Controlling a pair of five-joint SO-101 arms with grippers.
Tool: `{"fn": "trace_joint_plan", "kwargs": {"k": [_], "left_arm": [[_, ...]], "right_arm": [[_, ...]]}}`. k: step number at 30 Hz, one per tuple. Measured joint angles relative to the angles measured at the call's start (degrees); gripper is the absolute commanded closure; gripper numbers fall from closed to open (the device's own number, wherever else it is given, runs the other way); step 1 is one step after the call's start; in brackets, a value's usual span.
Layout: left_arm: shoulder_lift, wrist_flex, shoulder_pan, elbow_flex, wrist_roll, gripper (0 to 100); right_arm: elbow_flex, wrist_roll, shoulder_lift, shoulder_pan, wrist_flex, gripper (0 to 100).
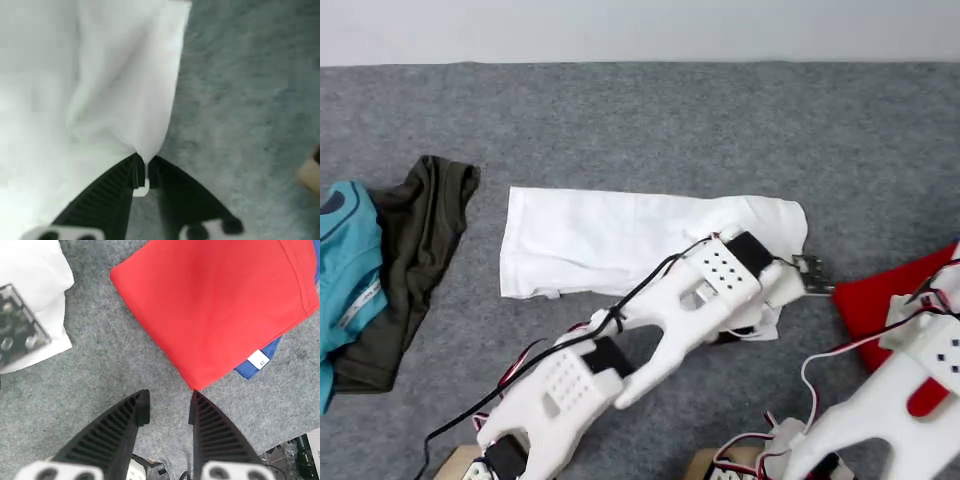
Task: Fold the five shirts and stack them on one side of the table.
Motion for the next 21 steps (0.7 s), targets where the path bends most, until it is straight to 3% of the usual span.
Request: {"fn": "trace_joint_plan", "kwargs": {"k": [8,14,21], "left_arm": [[-8.4,0.0,1.6,3.3,-0.2,100],[-8.4,-0.1,-3.2,3.3,-0.2,100],[-6.3,-6.7,-11.3,3.3,-0.2,100]], "right_arm": [[0.0,0.0,0.0,0.0,0.0,85.5],[0.0,0.0,0.0,0.0,0.0,85.5],[0.0,0.0,0.0,0.0,0.0,85.5]]}}
